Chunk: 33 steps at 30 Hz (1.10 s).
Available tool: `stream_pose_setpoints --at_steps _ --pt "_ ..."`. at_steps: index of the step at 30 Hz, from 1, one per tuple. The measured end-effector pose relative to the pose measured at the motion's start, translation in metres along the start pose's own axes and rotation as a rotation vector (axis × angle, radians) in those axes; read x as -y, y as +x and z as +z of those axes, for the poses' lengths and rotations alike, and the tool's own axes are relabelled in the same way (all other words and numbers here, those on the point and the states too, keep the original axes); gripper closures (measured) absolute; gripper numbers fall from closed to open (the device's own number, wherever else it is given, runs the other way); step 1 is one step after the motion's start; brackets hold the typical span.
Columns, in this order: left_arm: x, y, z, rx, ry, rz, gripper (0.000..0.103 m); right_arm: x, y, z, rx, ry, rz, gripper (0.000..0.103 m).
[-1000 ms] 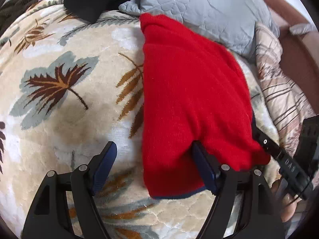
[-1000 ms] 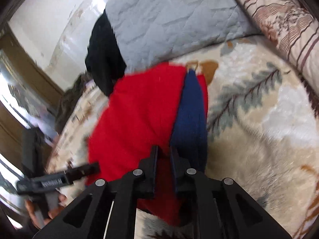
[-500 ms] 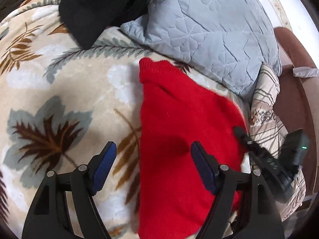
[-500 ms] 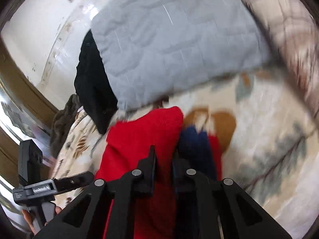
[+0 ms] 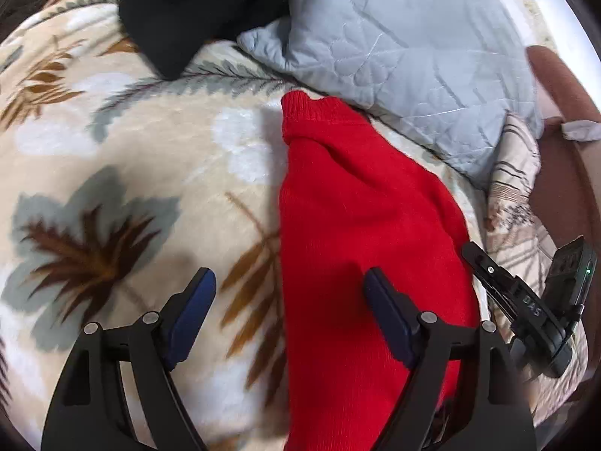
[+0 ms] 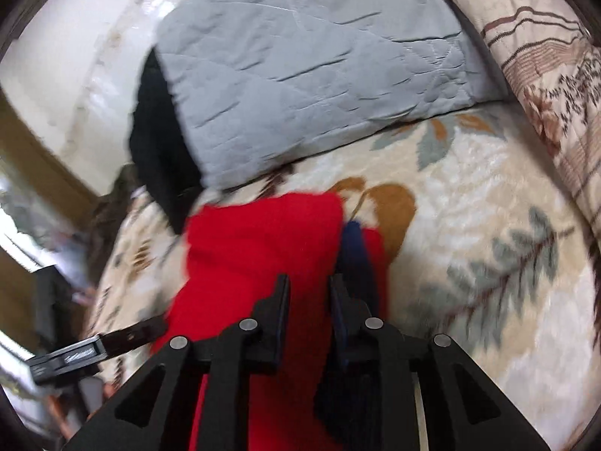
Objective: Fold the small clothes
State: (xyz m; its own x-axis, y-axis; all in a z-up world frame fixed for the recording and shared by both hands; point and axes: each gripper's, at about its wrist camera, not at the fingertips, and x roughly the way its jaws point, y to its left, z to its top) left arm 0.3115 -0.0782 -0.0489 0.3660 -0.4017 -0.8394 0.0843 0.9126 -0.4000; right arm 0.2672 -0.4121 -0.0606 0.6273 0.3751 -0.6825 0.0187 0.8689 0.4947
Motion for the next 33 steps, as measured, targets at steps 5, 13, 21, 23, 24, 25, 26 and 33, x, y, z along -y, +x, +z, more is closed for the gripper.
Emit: stream_pose_setpoints --at_steps 5,13,21,23,24,25,26,33 --pt "-0.008 -0.019 -0.044 0.045 -0.005 -0.031 0.021 0.0 -0.019 -0.037 0.027 -0.01 0.054 0.083" --pt "0.002 -0.02 -0.055 0.03 0.032 0.05 0.015 -0.013 -0.031 -0.043 0.076 -0.032 -0.064 0.078" --pt "-0.016 -0.026 -0.04 -0.003 -0.076 -0.062 0.015 0.019 -0.037 -0.043 0.071 0.145 -0.029 0.063" --pt "-0.021 -0.016 -0.029 -0.045 -0.127 -0.106 0.015 0.031 -0.029 -0.041 0.056 0.216 0.017 0.059" --pt "-0.021 -0.012 -0.026 -0.06 -0.145 -0.125 0.015 0.036 -0.025 -0.04 0.051 0.246 0.05 0.056" --pt "-0.021 -0.007 -0.023 -0.075 -0.16 -0.149 0.015 0.041 -0.019 -0.039 0.045 0.274 0.078 0.053" --pt "-0.021 -0.001 -0.019 -0.094 -0.177 -0.174 0.015 0.044 -0.014 -0.037 0.039 0.293 0.083 0.046" --pt "-0.02 0.03 -0.015 -0.165 -0.24 -0.256 0.015 0.046 0.02 -0.033 -0.051 0.264 0.148 0.032"
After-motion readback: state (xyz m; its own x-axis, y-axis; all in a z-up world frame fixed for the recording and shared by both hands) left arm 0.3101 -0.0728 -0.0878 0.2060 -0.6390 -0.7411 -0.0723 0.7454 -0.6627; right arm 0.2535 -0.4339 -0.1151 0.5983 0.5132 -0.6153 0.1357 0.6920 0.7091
